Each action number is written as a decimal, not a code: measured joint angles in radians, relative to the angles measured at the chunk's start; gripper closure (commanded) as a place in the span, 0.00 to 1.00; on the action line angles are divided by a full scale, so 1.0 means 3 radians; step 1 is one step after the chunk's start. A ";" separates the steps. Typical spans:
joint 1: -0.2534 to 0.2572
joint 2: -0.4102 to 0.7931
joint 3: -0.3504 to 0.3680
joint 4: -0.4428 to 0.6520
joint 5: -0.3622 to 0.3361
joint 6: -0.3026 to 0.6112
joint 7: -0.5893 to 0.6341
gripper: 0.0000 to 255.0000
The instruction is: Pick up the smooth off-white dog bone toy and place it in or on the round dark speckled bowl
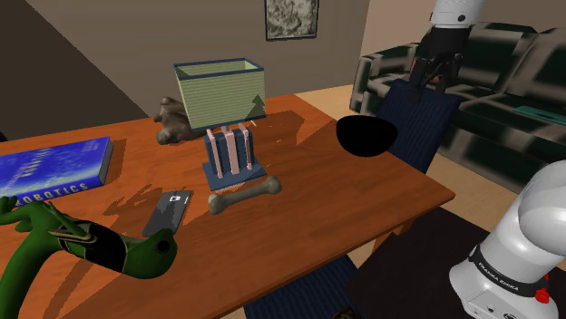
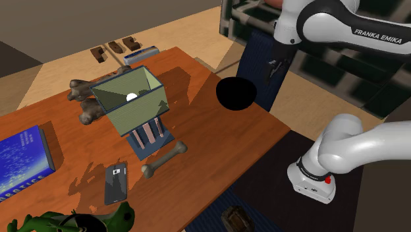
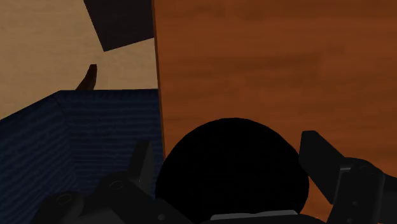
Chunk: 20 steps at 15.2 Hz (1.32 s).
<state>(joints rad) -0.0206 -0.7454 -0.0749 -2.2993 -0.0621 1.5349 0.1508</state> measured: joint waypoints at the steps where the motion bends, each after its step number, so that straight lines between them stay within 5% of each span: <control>1: 0.0000 0.0000 0.0000 0.0000 0.0000 0.0000 0.0000 0.00; 20: 0.0743 0.1895 0.0215 0.0966 0.0170 0.0873 -0.1231 0.00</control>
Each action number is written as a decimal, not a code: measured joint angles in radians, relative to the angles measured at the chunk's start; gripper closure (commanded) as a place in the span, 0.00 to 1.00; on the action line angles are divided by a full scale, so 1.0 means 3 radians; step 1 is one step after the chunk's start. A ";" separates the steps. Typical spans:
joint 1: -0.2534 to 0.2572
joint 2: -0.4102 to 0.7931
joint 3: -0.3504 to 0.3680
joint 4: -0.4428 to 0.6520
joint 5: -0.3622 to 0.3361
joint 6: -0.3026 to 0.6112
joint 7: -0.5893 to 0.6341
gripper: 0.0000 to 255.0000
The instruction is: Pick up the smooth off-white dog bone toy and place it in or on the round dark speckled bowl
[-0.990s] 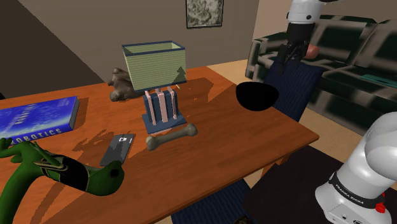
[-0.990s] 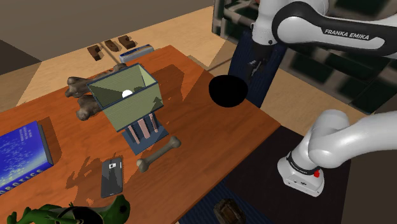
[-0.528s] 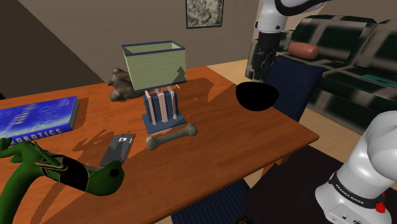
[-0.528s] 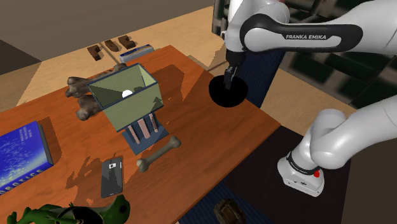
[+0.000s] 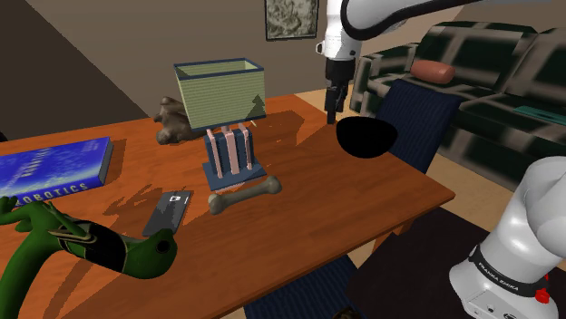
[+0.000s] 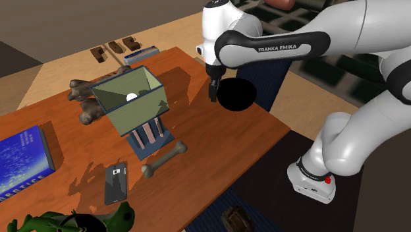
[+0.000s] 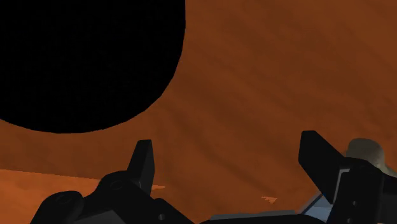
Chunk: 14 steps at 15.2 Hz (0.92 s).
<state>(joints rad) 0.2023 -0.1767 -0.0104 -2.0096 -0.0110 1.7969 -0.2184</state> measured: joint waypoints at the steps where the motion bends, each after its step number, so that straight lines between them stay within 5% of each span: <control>1: 0.0027 0.0079 0.0017 0.0053 0.0003 0.0020 -0.0075 0.00; 14: 0.0430 0.1141 0.0400 0.0874 -0.0048 0.0244 -0.0813 0.00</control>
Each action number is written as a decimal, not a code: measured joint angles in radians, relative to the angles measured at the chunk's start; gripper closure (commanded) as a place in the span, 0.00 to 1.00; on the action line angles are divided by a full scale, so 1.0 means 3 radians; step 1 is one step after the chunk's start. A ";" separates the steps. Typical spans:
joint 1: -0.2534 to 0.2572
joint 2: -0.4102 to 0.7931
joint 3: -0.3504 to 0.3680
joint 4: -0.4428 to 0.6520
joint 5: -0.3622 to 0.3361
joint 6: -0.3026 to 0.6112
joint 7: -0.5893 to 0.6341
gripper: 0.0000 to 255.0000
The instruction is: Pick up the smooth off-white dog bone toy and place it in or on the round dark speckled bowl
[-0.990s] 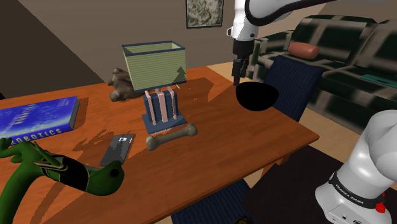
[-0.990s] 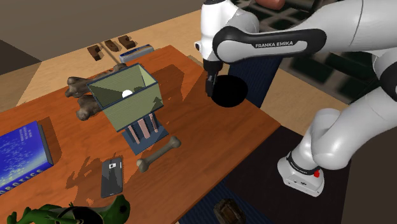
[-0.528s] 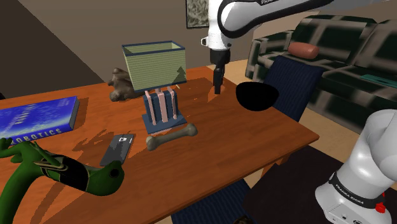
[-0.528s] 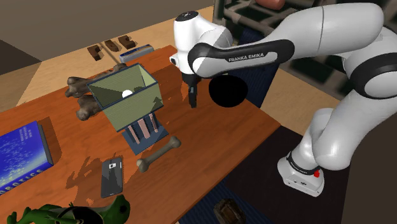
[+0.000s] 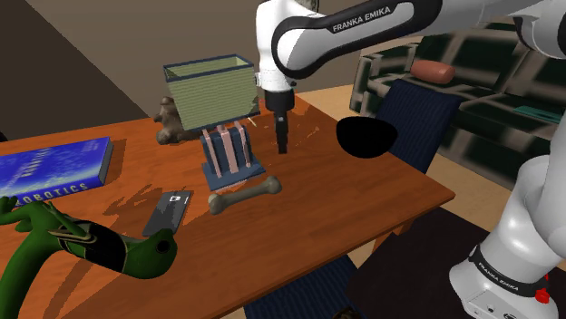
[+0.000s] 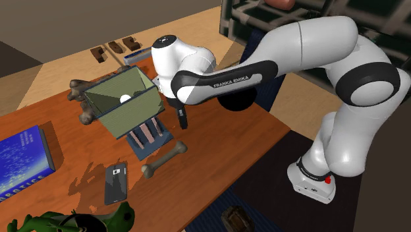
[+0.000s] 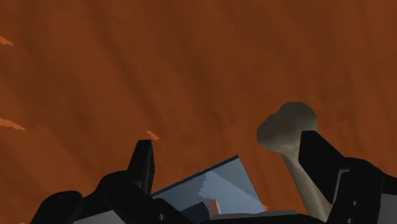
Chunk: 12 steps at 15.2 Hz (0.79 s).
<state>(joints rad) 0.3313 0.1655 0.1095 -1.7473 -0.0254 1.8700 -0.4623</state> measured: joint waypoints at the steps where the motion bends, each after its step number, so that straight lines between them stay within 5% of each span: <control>1: 0.0034 0.0082 0.0032 0.0073 -0.0015 0.0005 -0.0051 0.00; 12: 0.0407 0.0754 0.0366 0.0730 -0.0250 -0.0014 -0.0549 0.00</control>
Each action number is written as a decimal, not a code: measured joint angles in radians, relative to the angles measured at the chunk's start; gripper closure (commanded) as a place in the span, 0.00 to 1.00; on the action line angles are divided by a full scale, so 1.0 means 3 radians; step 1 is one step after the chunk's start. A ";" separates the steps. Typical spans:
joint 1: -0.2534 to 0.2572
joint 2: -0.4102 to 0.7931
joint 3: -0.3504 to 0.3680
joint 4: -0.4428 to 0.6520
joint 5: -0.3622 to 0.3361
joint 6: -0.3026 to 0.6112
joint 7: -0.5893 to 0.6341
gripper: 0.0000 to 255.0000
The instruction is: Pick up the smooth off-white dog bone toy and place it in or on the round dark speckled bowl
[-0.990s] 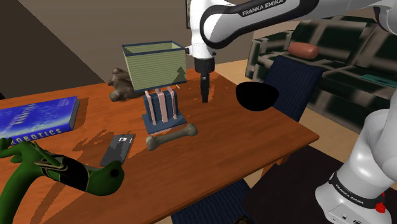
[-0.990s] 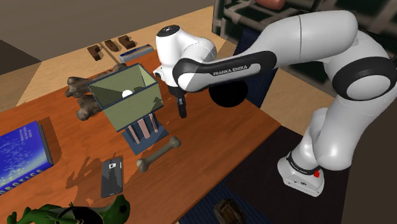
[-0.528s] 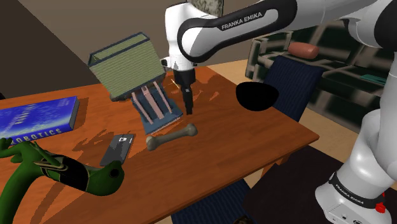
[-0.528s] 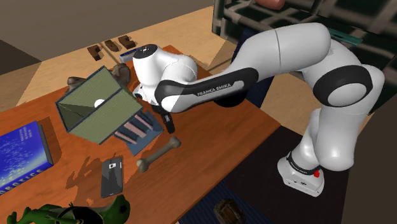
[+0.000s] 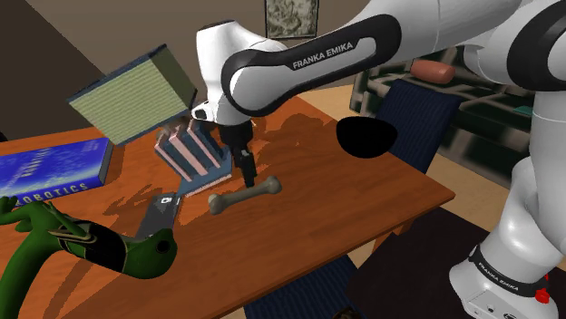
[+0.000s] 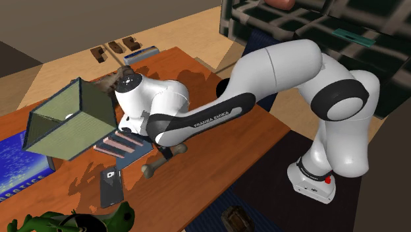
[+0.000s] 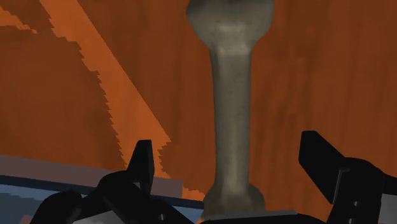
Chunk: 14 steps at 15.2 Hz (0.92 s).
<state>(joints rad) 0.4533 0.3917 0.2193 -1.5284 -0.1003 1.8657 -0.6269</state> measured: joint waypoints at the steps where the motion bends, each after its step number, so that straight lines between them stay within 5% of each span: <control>1: 0.0017 0.0025 0.0017 -0.0026 0.0002 0.0037 -0.0012 0.00; 14: 0.0030 0.0131 0.0028 -0.0237 -0.0012 0.0331 -0.0024 0.00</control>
<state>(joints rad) 0.4623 0.4312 0.2277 -1.5995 -0.1040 1.9650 -0.6340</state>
